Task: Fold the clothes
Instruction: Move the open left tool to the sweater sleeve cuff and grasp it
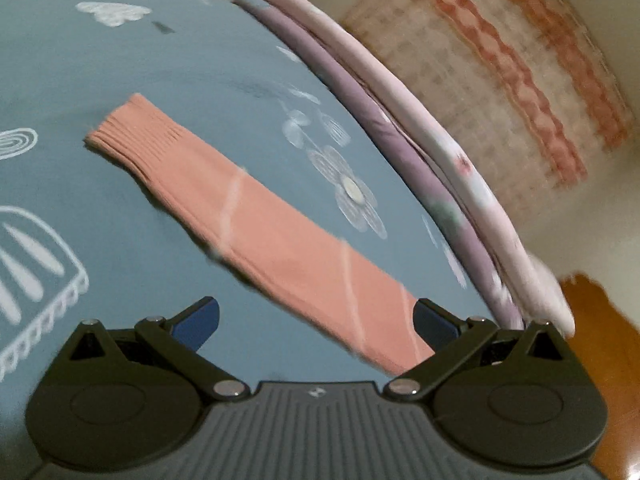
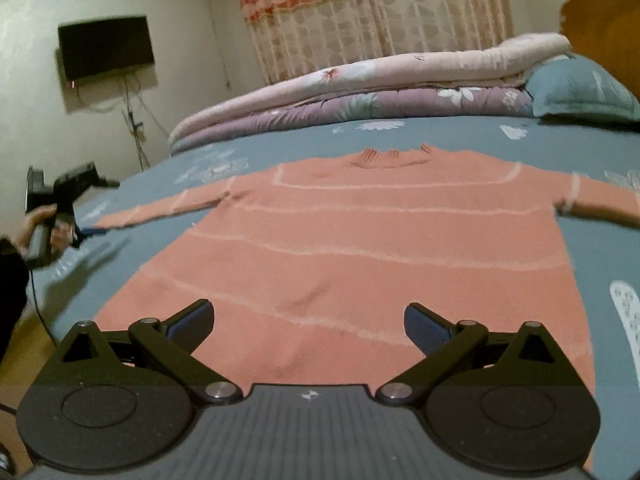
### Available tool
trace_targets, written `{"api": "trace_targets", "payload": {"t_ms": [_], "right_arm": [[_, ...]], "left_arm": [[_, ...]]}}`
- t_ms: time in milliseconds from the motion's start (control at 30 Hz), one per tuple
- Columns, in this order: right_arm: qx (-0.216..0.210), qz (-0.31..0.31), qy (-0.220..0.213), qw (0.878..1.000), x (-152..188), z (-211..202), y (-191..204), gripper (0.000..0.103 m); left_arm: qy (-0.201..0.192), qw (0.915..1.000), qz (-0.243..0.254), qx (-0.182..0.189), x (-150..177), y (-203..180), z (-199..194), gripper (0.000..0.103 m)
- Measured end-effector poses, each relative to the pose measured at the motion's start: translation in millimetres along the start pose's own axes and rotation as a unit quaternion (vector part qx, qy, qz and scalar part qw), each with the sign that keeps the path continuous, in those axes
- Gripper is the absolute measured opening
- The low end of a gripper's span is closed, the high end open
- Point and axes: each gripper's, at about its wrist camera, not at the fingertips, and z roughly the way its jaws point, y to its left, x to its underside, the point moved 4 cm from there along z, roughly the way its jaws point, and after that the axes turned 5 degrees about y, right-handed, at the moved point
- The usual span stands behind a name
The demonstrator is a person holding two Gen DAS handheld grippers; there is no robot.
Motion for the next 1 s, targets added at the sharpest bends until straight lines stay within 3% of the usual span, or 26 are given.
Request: {"api": "trace_targets", "payload": {"t_ms": [100,200,500,700,867,1000], "right_arm": [[0.004,-0.016,0.008,1.000,-2.5,11.3,2.4,0.103],[0.002,-0.010,0.016,1.000,-3.0,20.3,-0.8,0.103],[-0.004,0.011,0.027,1.000,-6.4,39.8,-10.6,0.103],[-0.001,0.001,0.039,0.999,-3.6,49.1,-10.0,0.103],[-0.005,0.004,0.040,0.999,-3.8,53.5,-12.1,0.103],[-0.004,0.001,0.051,0.999,-7.3,54.3,-12.7,0.103]], "left_arm": [[0.018,0.9985,-0.050,0.015,-5.2,16.9,23.0,0.102],[-0.005,0.9984,-0.052,0.020,-10.8,18.4,31.0,0.102],[-0.032,0.9993,0.009,-0.020,-22.5,7.5,47.2,0.102],[-0.059,0.9978,0.010,-0.030,-34.1,9.5,49.5,0.102],[-0.072,0.9945,0.052,-0.055,-39.9,5.6,59.2,0.102],[-0.082,0.9933,0.053,-0.062,-40.2,3.3,59.4,0.102]]}}
